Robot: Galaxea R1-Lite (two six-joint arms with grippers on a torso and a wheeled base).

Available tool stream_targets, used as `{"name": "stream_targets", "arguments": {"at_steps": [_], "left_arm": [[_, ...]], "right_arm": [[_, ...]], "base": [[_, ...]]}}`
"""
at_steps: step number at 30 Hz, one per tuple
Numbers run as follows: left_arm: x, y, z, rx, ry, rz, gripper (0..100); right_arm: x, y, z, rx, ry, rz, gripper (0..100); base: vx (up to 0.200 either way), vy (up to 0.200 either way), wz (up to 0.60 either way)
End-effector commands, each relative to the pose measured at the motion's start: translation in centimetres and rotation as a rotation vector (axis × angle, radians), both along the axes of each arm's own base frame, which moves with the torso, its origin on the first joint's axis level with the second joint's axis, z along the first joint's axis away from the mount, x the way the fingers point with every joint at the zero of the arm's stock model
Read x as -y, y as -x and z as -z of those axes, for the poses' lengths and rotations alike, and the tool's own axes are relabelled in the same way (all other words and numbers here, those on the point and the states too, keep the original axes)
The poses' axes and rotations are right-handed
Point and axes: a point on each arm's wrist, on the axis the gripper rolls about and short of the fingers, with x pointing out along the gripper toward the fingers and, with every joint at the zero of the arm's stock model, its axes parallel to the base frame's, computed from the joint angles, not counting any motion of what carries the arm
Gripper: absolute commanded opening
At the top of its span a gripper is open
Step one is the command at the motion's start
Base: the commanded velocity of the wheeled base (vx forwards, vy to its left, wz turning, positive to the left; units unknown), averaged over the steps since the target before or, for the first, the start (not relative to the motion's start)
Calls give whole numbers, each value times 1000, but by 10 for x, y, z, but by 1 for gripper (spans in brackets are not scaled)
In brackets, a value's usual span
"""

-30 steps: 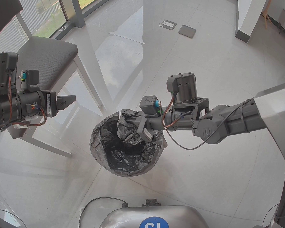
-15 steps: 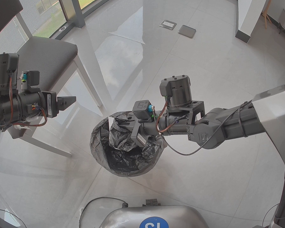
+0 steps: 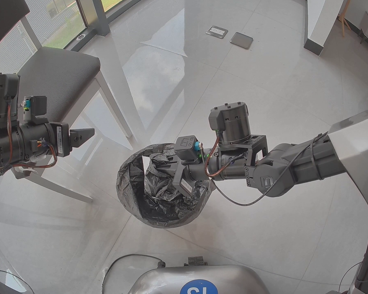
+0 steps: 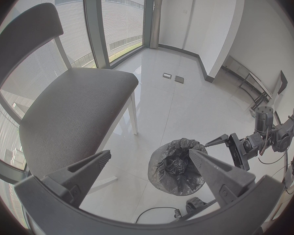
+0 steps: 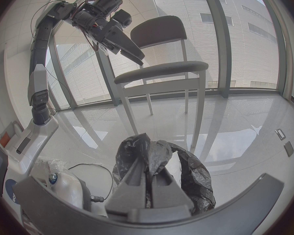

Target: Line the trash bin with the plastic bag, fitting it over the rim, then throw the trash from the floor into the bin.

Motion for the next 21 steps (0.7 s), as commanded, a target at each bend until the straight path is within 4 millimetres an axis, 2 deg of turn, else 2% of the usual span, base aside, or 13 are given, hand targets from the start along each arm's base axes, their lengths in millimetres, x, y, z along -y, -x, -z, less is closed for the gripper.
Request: {"name": "stream_targets", "arguments": {"at_steps": [1,9,10,21], "left_arm": [[-1,1,-1,5,1,-3,100],[-2,2,-2,10,3,-6,100],[-3,2,-2,11,3,-7,100],[-5,7,-4,21,7,-13,100]], "right_arm": [[2,3,-1,-3,2,-2,0],[2,8,-1,2,0,-10,0],[2,8,0,-1,1,-9,100],[5,6,-1,6,0,-2,100]], "base": [[0,0,0],[0,0,0],[0,0,0],[0,0,0]]}}
